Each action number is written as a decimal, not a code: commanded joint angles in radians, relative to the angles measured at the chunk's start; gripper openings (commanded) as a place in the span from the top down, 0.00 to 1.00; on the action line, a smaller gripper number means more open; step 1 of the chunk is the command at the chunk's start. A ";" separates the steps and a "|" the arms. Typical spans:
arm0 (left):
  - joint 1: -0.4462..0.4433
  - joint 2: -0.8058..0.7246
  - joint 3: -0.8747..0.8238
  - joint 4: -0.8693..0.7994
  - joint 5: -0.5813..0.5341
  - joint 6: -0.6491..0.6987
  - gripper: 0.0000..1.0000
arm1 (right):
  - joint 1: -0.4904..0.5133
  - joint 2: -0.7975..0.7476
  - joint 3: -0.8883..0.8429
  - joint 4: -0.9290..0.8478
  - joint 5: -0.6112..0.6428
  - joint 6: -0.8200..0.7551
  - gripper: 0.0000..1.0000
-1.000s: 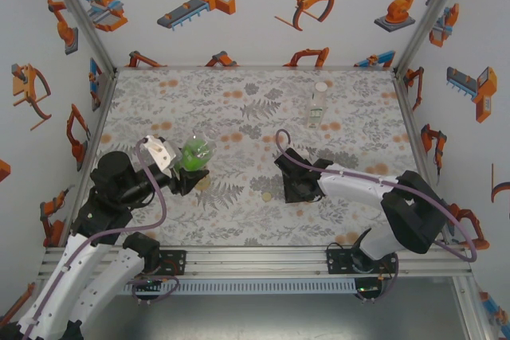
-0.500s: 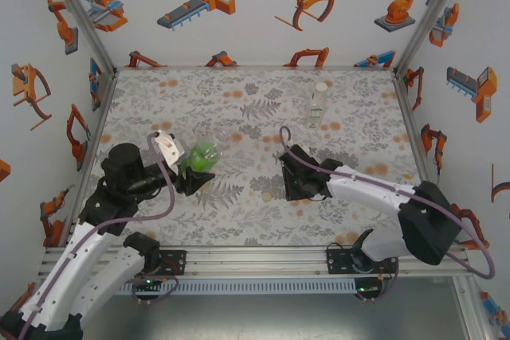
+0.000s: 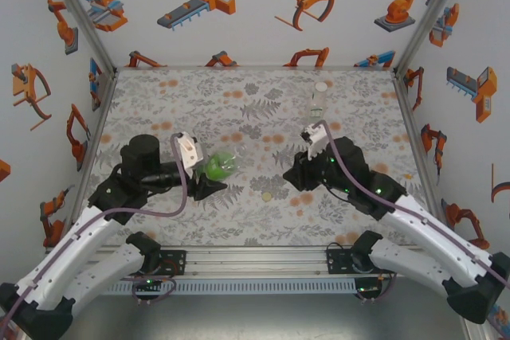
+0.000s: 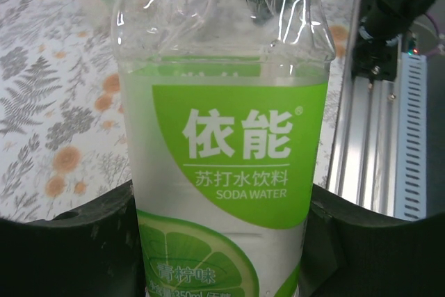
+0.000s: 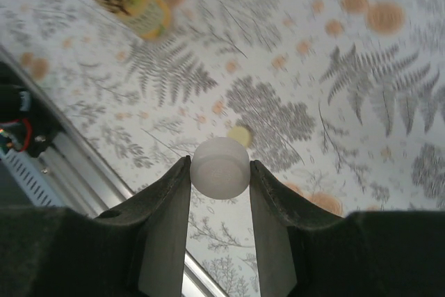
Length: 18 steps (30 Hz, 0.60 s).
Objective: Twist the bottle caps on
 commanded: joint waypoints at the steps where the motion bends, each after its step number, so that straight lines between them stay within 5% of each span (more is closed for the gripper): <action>1: -0.062 0.023 0.042 -0.061 0.050 0.123 0.99 | -0.003 -0.063 0.033 0.104 -0.234 -0.159 0.84; 10: -0.125 0.079 0.082 -0.155 0.040 0.224 1.00 | -0.003 -0.136 0.083 0.145 -0.521 -0.376 0.84; 18: -0.141 0.112 0.058 -0.170 0.039 0.232 1.00 | 0.000 -0.063 0.127 0.159 -0.624 -0.476 0.88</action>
